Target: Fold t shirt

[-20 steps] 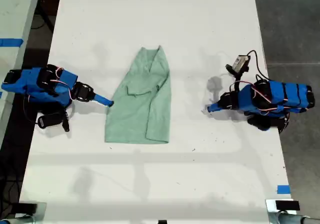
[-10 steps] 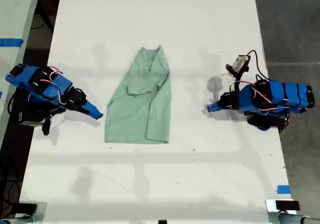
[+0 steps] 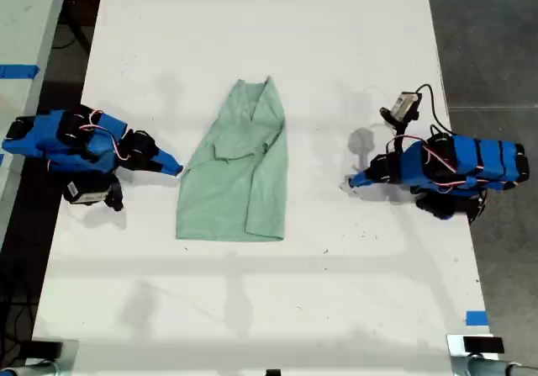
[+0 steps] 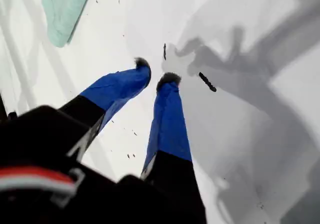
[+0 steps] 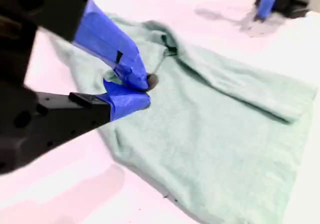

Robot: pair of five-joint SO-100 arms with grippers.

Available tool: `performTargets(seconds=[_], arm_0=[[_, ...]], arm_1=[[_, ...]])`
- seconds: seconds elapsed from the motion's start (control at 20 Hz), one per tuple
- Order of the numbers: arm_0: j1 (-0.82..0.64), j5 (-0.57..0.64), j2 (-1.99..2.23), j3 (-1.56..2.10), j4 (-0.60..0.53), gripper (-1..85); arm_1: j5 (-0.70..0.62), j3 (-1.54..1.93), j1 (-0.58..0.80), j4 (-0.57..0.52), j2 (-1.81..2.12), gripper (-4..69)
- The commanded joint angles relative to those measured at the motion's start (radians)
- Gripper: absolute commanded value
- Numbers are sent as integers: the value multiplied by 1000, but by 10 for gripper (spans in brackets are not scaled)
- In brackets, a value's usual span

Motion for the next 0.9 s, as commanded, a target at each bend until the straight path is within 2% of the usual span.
performTargets(seconds=[0.0,0.1,0.15,0.25,0.4,0.65,0.75,0.85], arm_0=[[15,-78,-634,-413,137,-1],[49,-112,-985,-729,287,79],[49,-109,-1077,-818,318,128],[51,-117,-1287,-911,359,168],[80,-221,-1557,-925,339,198],[199,-449,-1520,-916,310,175],[278,-540,-1532,-919,258,167],[305,-561,-1591,-917,198,164]], arm_1=[[-6,58,8,3,8,66],[-6,58,8,3,8,66],[-6,58,8,3,8,66],[-6,58,8,3,8,66],[-6,58,8,3,8,66],[-6,58,8,3,8,66],[-6,58,8,3,8,66],[-6,58,8,3,8,66]])
